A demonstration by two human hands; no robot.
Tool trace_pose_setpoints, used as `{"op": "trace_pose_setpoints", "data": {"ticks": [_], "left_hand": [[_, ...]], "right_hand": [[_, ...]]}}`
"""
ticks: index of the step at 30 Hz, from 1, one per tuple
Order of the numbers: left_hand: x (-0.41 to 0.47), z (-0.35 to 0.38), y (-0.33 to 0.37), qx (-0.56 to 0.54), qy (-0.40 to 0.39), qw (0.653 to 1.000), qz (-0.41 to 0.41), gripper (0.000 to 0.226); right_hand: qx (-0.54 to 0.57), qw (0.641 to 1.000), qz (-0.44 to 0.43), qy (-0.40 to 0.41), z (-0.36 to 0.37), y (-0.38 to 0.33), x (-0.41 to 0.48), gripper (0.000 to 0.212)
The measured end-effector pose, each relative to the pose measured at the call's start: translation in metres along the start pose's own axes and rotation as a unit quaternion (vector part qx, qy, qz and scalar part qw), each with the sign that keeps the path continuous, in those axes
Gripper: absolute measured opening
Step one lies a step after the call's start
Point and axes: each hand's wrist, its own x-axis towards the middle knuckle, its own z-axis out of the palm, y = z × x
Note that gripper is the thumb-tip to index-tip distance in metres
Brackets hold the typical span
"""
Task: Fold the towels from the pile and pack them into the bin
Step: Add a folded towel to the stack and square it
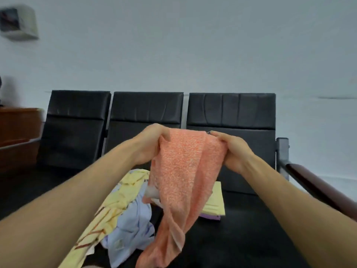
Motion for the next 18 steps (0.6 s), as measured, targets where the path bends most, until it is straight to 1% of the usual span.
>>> {"op": "trace_pose_setpoints", "data": {"ticks": [2,4,5,7,9,11,12,14,15,17,18], "left_hand": [[-0.007,0.008,0.022,0.032,-0.029,0.999,0.016,0.025],[-0.009,0.016,0.039,0.078,-0.043,0.996,0.03,0.036],[-0.014,0.024,0.048,0.111,-0.053,0.992,0.038,0.04],[-0.024,0.036,0.061,0.182,-0.062,0.979,0.063,0.037],[-0.027,0.038,0.068,0.235,-0.023,0.967,0.099,0.033],[-0.026,0.034,0.07,0.263,0.041,0.955,0.129,0.029],[-0.025,0.031,0.071,0.28,0.066,0.948,0.135,0.027],[-0.025,0.027,0.071,0.3,0.094,0.941,0.125,0.023],[-0.025,0.025,0.069,0.293,0.104,0.943,0.117,0.024],[-0.025,0.024,0.067,0.272,0.132,0.948,0.097,0.035],[-0.026,0.024,0.066,0.259,0.148,0.951,0.082,0.042]], "right_hand": [[0.012,1.0,-0.024,-0.002,-0.015,-0.023,-0.011,0.032],[-0.012,0.999,-0.046,-0.003,-0.029,-0.043,-0.021,0.048],[-0.028,0.998,-0.057,0.001,-0.037,-0.053,-0.027,0.051],[-0.041,0.996,-0.075,0.02,-0.05,-0.069,-0.036,0.051],[-0.056,0.993,-0.097,0.045,-0.06,-0.082,-0.043,0.041],[-0.069,0.987,-0.118,0.079,-0.07,-0.092,-0.05,0.022],[-0.077,0.986,-0.122,0.087,-0.076,-0.097,-0.054,0.021],[-0.108,0.984,-0.114,0.079,-0.085,-0.104,-0.06,0.031],[-0.127,0.984,-0.102,0.065,-0.088,-0.106,-0.062,0.038],[-0.145,0.984,-0.083,0.053,-0.092,-0.108,-0.066,0.045],[-0.14,0.985,-0.078,0.061,-0.093,-0.109,-0.066,0.045]]}}
